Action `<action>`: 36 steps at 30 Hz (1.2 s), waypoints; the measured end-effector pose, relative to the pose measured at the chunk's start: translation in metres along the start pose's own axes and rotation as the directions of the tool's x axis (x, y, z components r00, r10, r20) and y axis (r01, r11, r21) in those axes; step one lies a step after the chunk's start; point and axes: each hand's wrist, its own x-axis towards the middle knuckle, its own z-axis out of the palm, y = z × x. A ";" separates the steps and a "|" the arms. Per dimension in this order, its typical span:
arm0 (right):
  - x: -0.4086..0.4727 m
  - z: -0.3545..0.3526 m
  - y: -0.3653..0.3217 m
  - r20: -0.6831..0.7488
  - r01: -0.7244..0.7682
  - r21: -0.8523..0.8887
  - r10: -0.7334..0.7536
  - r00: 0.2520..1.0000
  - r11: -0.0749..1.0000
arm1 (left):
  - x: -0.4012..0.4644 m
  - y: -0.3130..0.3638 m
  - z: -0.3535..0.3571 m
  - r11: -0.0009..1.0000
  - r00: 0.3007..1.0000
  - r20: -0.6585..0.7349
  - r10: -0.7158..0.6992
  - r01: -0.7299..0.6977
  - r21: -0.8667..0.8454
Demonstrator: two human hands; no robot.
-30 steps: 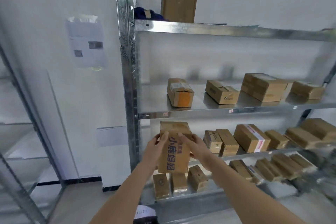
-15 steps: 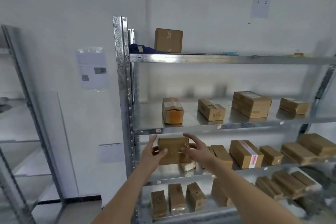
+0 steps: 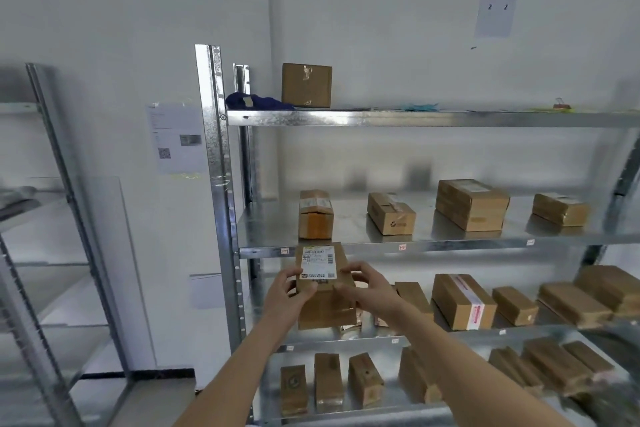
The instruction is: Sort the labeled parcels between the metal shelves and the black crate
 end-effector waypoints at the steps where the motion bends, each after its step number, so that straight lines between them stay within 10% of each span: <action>1: 0.000 -0.003 0.002 0.021 0.003 -0.022 -0.003 1.000 1.000 | 0.000 -0.002 0.003 1.000 1.000 0.001 0.002 -0.002 0.017; 36: 0.241 0.070 0.277 0.227 -0.224 -0.281 0.292 0.929 0.933 | 0.211 -0.287 0.034 0.924 0.943 0.099 -0.318 0.284 0.256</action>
